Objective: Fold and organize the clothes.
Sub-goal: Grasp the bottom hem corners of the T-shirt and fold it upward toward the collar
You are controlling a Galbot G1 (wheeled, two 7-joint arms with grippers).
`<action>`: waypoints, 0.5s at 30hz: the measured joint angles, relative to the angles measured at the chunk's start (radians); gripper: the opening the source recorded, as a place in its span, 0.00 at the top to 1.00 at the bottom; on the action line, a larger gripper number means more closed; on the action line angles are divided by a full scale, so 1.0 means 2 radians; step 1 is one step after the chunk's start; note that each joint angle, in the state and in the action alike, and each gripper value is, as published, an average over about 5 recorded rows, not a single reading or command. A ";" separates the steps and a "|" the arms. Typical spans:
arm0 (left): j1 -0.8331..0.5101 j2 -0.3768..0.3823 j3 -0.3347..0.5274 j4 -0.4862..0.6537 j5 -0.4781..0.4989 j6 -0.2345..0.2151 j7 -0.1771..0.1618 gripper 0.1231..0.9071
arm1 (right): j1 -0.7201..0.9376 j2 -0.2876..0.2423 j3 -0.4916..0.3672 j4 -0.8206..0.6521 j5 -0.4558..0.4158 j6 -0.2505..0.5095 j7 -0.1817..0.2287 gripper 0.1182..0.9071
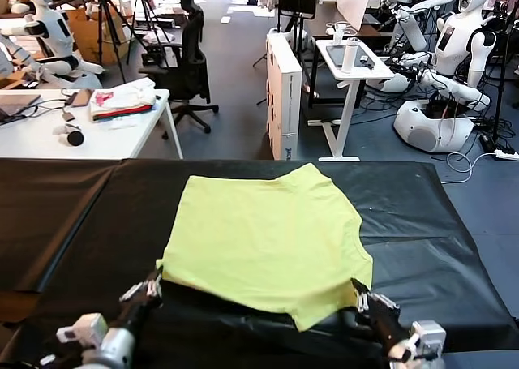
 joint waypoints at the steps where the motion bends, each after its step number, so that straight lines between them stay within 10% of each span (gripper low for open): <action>1: -0.010 0.000 0.002 0.006 0.000 -0.002 0.001 0.97 | 0.012 0.002 -0.003 -0.009 0.000 0.000 0.000 0.97; 15: -0.123 -0.006 0.026 0.106 0.006 -0.011 0.006 0.97 | 0.111 -0.005 -0.043 -0.090 -0.003 0.003 0.000 0.97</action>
